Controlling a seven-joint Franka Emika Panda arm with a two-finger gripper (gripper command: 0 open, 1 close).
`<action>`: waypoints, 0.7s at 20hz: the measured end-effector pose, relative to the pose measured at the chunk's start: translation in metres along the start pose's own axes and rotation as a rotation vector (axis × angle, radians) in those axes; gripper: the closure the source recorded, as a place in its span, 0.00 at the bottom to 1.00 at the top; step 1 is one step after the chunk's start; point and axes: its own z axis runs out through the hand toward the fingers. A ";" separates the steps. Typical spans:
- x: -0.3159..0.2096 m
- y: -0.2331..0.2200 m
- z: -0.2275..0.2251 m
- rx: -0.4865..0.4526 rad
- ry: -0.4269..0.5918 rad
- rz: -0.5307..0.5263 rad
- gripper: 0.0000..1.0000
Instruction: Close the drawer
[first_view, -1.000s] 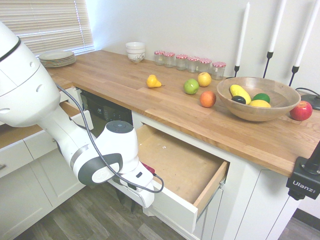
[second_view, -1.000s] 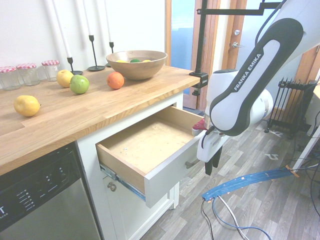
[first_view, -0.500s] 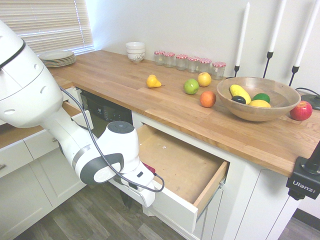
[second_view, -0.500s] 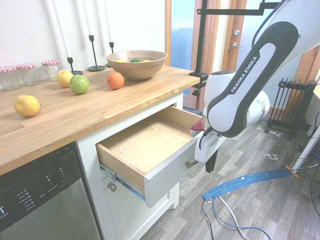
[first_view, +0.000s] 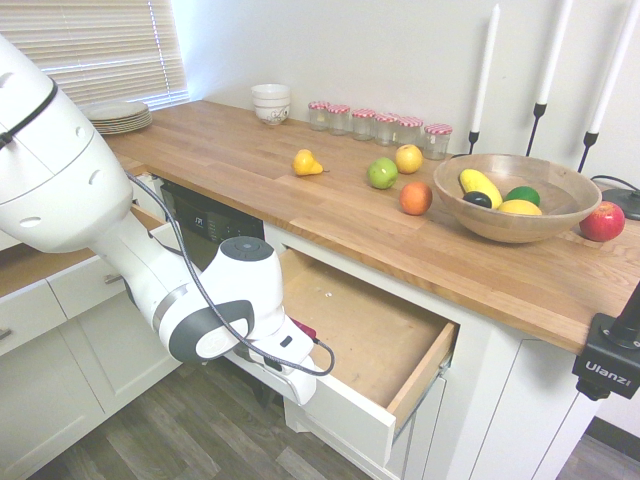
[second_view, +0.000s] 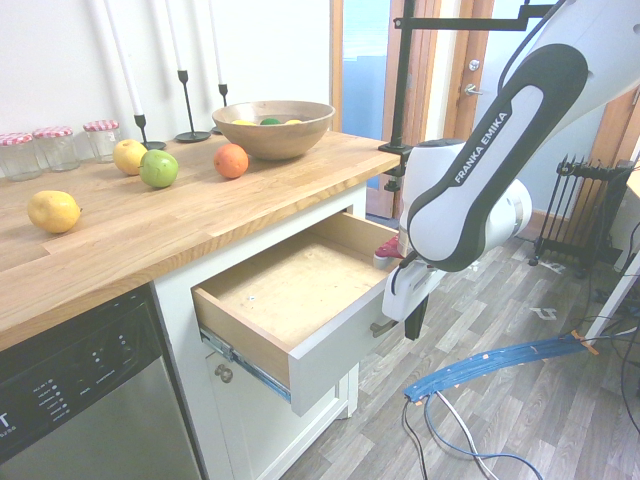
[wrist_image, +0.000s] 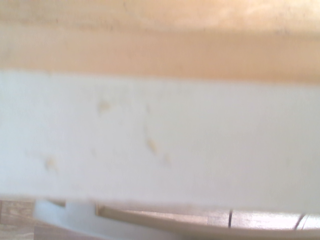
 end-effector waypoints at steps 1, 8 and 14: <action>0.000 -0.002 0.000 0.000 0.000 -0.003 1.00; 0.001 -0.013 -0.001 -0.006 -0.014 -0.017 1.00; 0.012 -0.013 -0.001 -0.015 -0.018 -0.007 1.00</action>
